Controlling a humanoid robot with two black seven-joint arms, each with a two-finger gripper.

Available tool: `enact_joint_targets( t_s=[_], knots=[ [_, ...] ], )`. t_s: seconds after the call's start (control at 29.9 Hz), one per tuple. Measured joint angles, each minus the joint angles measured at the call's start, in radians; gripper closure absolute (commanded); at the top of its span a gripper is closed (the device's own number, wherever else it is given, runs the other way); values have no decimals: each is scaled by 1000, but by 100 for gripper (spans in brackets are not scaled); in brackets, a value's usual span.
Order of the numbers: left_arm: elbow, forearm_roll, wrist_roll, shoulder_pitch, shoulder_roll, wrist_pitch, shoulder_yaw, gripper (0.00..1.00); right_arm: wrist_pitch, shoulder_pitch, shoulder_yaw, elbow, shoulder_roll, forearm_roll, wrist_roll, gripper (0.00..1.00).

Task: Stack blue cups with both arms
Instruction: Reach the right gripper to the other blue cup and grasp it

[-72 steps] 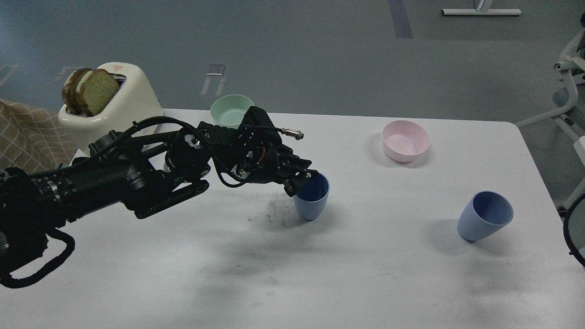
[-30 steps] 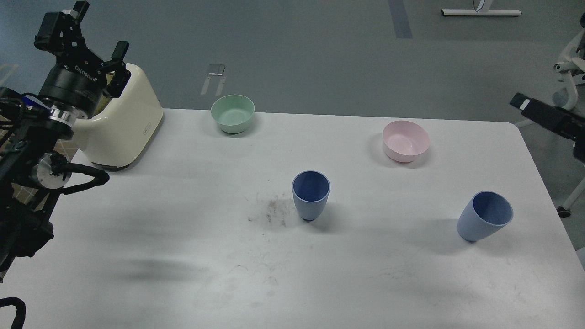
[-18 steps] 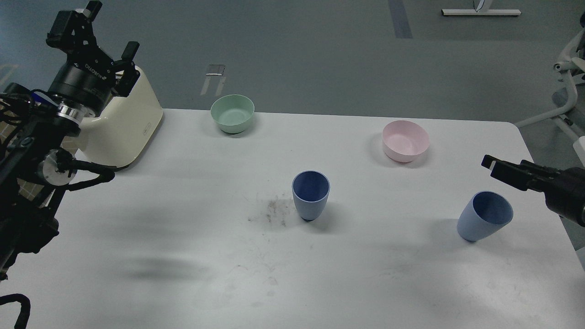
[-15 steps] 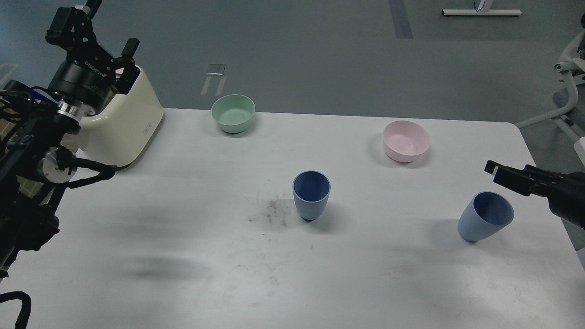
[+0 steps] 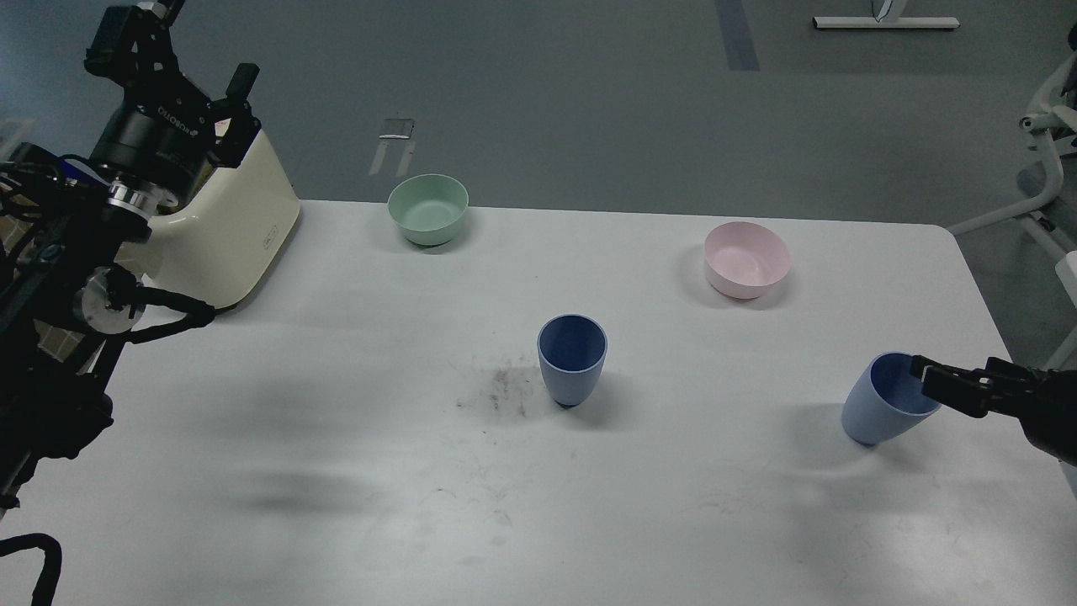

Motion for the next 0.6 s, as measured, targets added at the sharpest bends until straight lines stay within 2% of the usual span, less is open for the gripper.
enact_joint_targets(
  t_s=[0.1, 0.37, 0.6],
  knots=[
    [0, 0, 0, 4, 1, 0, 2, 2, 0, -10, 0, -5, 22, -19, -7, 12],
    [2, 3, 2, 8, 1, -1, 4, 2, 0, -14, 0, -6, 69, -57, -38, 36],
    [3, 6, 3, 0, 0, 1, 4, 2, 0, -10, 3, -2, 85, -73, -62, 72]
  ],
)
